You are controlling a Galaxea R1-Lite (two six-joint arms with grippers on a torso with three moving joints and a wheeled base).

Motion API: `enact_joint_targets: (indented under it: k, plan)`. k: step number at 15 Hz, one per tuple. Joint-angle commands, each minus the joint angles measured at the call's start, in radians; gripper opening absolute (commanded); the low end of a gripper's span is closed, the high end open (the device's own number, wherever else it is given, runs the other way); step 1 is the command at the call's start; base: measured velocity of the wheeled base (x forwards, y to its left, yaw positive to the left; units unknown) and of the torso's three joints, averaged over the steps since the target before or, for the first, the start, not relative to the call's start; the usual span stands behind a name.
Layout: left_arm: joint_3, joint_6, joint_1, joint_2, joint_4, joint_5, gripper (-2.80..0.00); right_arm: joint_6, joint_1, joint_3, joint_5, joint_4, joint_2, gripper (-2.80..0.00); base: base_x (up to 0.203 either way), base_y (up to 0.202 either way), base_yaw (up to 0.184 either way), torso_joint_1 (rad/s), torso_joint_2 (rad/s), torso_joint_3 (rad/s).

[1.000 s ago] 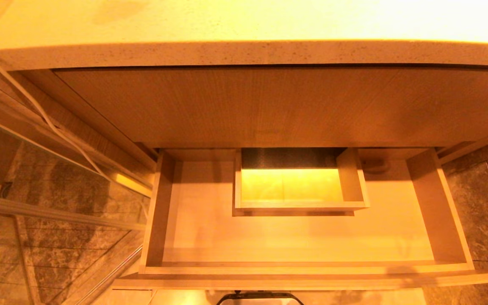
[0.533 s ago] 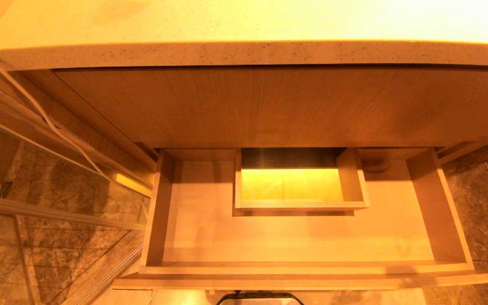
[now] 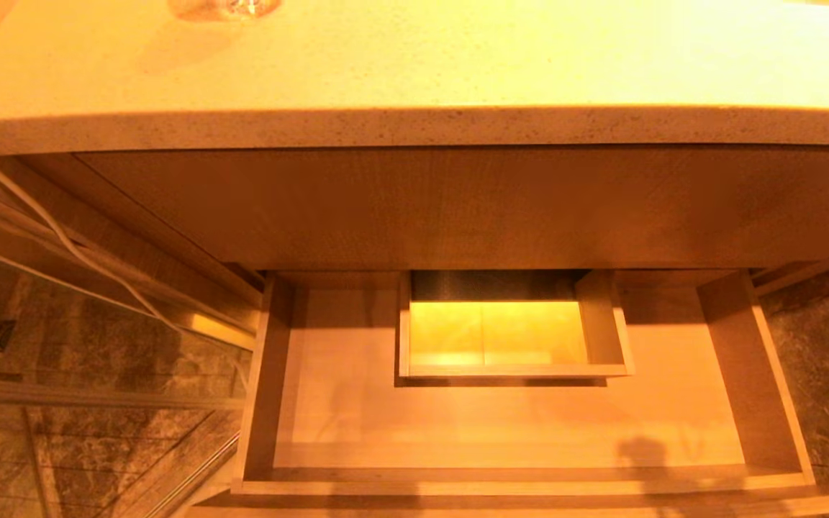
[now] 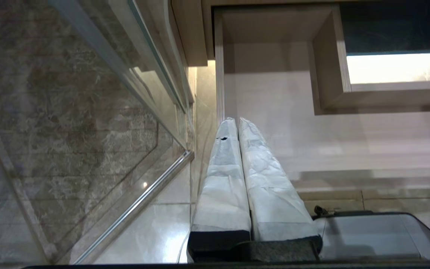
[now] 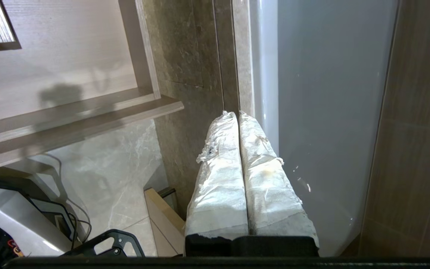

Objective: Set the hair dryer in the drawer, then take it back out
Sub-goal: Pick up the hairdryer

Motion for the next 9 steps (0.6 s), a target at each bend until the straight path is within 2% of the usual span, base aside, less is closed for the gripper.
enact_joint_targets:
  k: [1, 4, 9]
  plan:
    - [0.002, 0.0, 0.0, 0.0, 0.0, 0.0, -2.8, -0.005, -0.002, -0.001, -0.001, 0.003, 0.0, -2.8, 0.0, 0.0, 0.0, 0.223, -0.04, 0.185]
    - [0.002, 0.0, 0.0, 0.0, 0.0, 0.0, -2.8, -0.013, -0.005, -0.004, -0.001, -0.014, -0.001, -2.8, 0.0, 0.0, 0.0, 0.143, -0.02, 0.119]
    - [0.002, 0.0, 0.0, 0.0, 0.0, 0.0, -2.8, -0.017, -0.018, 0.033, -0.001, -0.016, -0.023, -2.8, 0.0, 0.0, 0.0, 0.012, -0.01, 0.012]
